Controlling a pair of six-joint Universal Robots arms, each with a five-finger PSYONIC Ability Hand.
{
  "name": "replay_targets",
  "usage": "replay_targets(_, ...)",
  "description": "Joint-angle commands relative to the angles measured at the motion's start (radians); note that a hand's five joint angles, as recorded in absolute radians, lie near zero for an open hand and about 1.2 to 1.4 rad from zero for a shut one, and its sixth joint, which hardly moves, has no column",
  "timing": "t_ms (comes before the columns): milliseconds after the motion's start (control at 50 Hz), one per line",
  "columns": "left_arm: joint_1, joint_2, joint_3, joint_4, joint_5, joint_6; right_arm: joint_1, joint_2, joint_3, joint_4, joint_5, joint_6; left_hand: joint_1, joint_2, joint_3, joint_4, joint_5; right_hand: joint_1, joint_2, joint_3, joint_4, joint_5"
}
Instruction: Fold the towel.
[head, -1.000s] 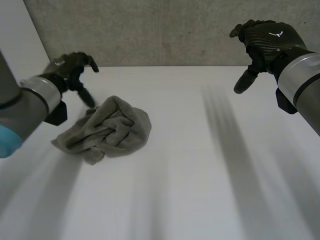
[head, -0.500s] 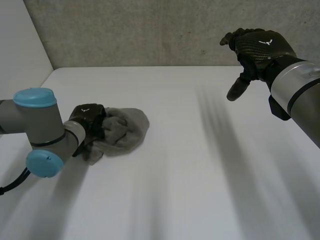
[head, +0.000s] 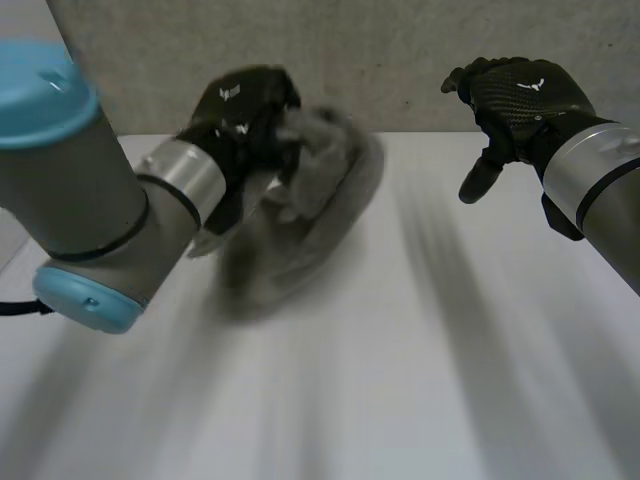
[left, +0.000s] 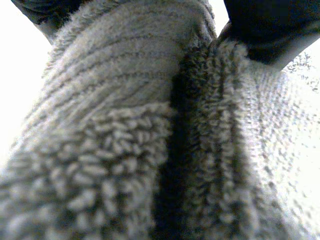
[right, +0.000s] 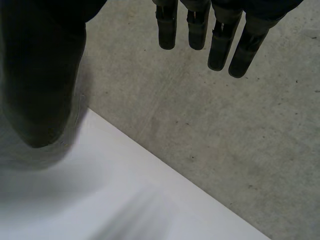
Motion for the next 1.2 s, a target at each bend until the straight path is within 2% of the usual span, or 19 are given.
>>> replay_targets(20, 0.011, 0.053, -0.021, -0.019, 0.005, -0.182, 0.001, -0.005, 0.004, 0.001, -0.006, -0.033, 0.191, 0.159, 0.098, 0.042, 0.182, -0.058, -0.069, -0.066, -0.080, -0.060)
replay_targets(80, 0.043, 0.038, -0.061, -0.013, -0.003, -0.177, 0.003, -0.003, 0.008, 0.004, -0.026, -0.042, 0.191, 0.159, 0.098, 0.042, 0.182, -0.058, -0.069, -0.066, -0.080, -0.060)
replay_targets(120, 0.068, 0.013, -0.079, -0.010, -0.003, -0.170, 0.001, -0.003, 0.013, 0.003, -0.037, -0.042, 0.103, 0.071, 0.010, -0.046, 0.094, -0.058, -0.069, -0.066, -0.080, -0.060)
replay_targets(140, 0.095, -0.028, -0.088, -0.010, -0.003, -0.157, 0.001, 0.000, 0.017, 0.003, -0.044, -0.044, -0.130, -0.161, -0.223, -0.278, -0.138, -0.058, -0.069, -0.066, -0.080, -0.060)
replay_targets(160, 0.096, -0.028, -0.088, -0.010, -0.003, -0.157, 0.001, 0.001, 0.020, 0.004, -0.051, -0.045, -0.132, -0.164, -0.225, -0.281, -0.140, -0.058, -0.069, -0.066, -0.080, -0.060)
replay_targets(180, 0.120, -0.070, -0.090, -0.013, -0.003, -0.136, 0.001, 0.001, 0.021, 0.004, -0.051, -0.045, -0.396, -0.428, -0.490, -0.545, -0.405, -0.058, -0.069, -0.066, -0.080, -0.060)
replay_targets(200, 0.120, -0.071, -0.090, -0.013, -0.003, -0.136, 0.001, 0.001, 0.021, 0.004, -0.051, -0.045, -0.399, -0.431, -0.492, -0.548, -0.408, -0.058, -0.069, -0.066, -0.080, -0.060)
replay_targets(240, 0.164, -0.164, -0.087, -0.017, -0.004, -0.044, 0.006, 0.006, 0.030, 0.004, -0.055, -0.055, -0.907, -0.939, -1.000, -1.056, -0.916, -0.058, -0.069, -0.066, -0.080, -0.060)
replay_targets(260, 0.165, -0.164, -0.087, -0.017, -0.004, -0.044, 0.006, 0.006, 0.030, 0.004, -0.055, -0.055, -0.910, -0.942, -1.003, -1.059, -0.918, -0.058, -0.069, -0.066, -0.080, -0.060)
replay_targets(280, 0.187, -0.210, -0.088, -0.020, -0.006, 0.020, 0.006, 0.006, 0.030, 0.004, -0.055, -0.055, -1.009, -1.041, -1.102, -1.157, -1.017, -0.058, -0.069, -0.066, -0.080, -0.060)
replay_targets(300, 0.188, -0.210, -0.088, -0.020, -0.006, 0.021, 0.012, 0.008, 0.036, 0.004, -0.055, -0.068, -1.010, -1.042, -1.103, -1.158, -1.018, -0.058, -0.069, -0.066, -0.080, -0.060)
replay_targets(340, 0.229, -0.255, -0.102, -0.017, -0.011, 0.126, 0.020, 0.009, 0.040, 0.004, -0.055, -0.090, -1.010, -1.042, -1.103, -1.158, -1.018, -0.058, -0.069, -0.066, -0.080, -0.060)
replay_targets(400, 0.272, -0.261, -0.128, -0.017, -0.011, 0.197, 0.033, 0.017, 0.051, 0.004, -0.055, -0.124, -1.013, -1.045, -1.106, -1.161, -1.021, -0.058, -0.069, -0.066, -0.080, -0.060)
replay_targets(520, 0.310, -0.205, -0.205, -0.014, 0.003, 0.219, 0.053, 0.031, 0.060, 0.009, -0.052, -0.168, -1.010, -1.042, -1.103, -1.158, -1.018, -0.058, -0.069, -0.066, -0.080, -0.060)
replay_targets(700, 0.295, -0.051, -0.366, 0.026, 0.016, 0.229, 0.052, 0.028, 0.073, 0.128, -0.060, -0.251, -0.963, -0.995, -1.056, -1.111, -0.971, -0.058, -0.069, -0.066, -0.080, -0.060)
replay_targets(820, 0.278, 0.016, -0.476, 0.092, 0.112, 0.267, 0.043, 0.028, 0.160, 0.168, -0.126, -0.326, -0.866, -0.898, -0.959, -1.015, -0.875, 0.075, 0.064, 0.068, 0.053, 0.073)
replay_targets(960, 0.261, -0.043, -0.481, 0.110, 0.149, 0.444, 0.043, 0.037, 0.306, 0.147, -0.187, -0.383, -0.842, -0.874, -0.935, -0.991, -0.851, 0.111, 0.100, 0.103, 0.088, 0.108)
replay_targets(1060, 0.261, -0.109, -0.447, 0.112, 0.147, 0.525, 0.055, 0.092, 0.383, 0.050, -0.204, -0.384, -0.842, -0.874, -0.935, -0.991, -0.851, 0.111, 0.100, 0.103, 0.088, 0.108)
replay_targets(1200, 0.260, -0.184, -0.378, 0.102, 0.141, 0.544, 0.072, 0.222, 0.392, -0.080, -0.187, -0.372, -0.836, -0.868, -0.930, -0.985, -0.845, 0.111, 0.100, 0.103, 0.088, 0.108)
